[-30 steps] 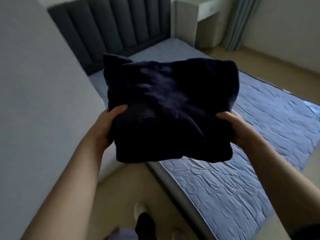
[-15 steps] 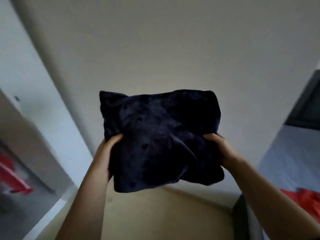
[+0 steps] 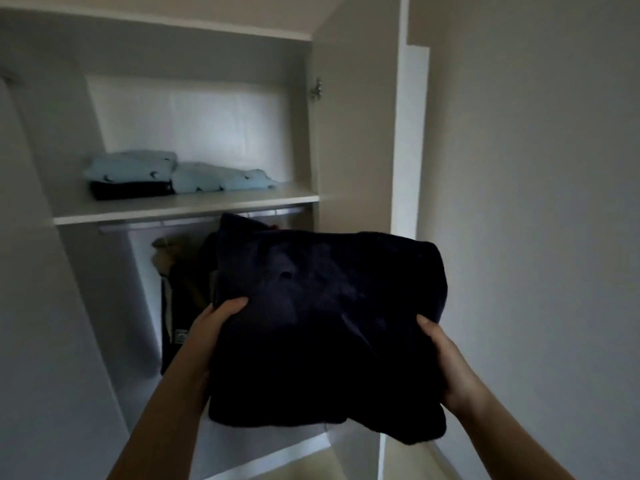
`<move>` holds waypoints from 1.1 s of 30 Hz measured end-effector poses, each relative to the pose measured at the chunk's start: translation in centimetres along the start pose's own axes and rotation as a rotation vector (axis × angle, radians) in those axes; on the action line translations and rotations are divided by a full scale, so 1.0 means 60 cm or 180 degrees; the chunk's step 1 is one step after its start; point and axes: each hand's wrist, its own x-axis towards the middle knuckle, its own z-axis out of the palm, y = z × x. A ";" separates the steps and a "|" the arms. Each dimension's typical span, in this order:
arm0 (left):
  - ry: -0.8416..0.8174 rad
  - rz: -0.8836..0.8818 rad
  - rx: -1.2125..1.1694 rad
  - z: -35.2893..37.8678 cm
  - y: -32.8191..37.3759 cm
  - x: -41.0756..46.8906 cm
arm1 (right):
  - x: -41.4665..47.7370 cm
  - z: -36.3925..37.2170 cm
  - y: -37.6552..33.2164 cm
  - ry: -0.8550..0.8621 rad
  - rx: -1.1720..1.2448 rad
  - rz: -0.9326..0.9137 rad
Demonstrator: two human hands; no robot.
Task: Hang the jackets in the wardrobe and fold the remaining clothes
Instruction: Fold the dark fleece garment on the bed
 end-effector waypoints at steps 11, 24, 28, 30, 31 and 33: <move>0.0587 0.0567 -0.0049 -0.109 0.170 0.257 | 0.421 0.175 -0.060 -0.0919 -0.0050 -0.0029; 0.0927 0.0921 0.0122 -0.212 0.406 0.670 | 0.911 0.412 -0.211 -0.1081 0.0043 -0.0259; 0.0850 0.0838 0.0164 -0.263 0.467 0.830 | 1.063 0.473 -0.231 -0.1082 0.0020 -0.0416; 0.0794 0.0811 0.0127 -0.279 0.502 0.909 | 1.136 0.508 -0.251 -0.1023 -0.0026 -0.0473; 0.0786 0.0823 0.0122 -0.288 0.521 0.950 | 1.175 0.526 -0.262 -0.0975 -0.0072 -0.0499; 0.0773 0.0833 0.0188 -0.304 0.564 1.028 | 1.248 0.562 -0.284 -0.0911 -0.0146 -0.0538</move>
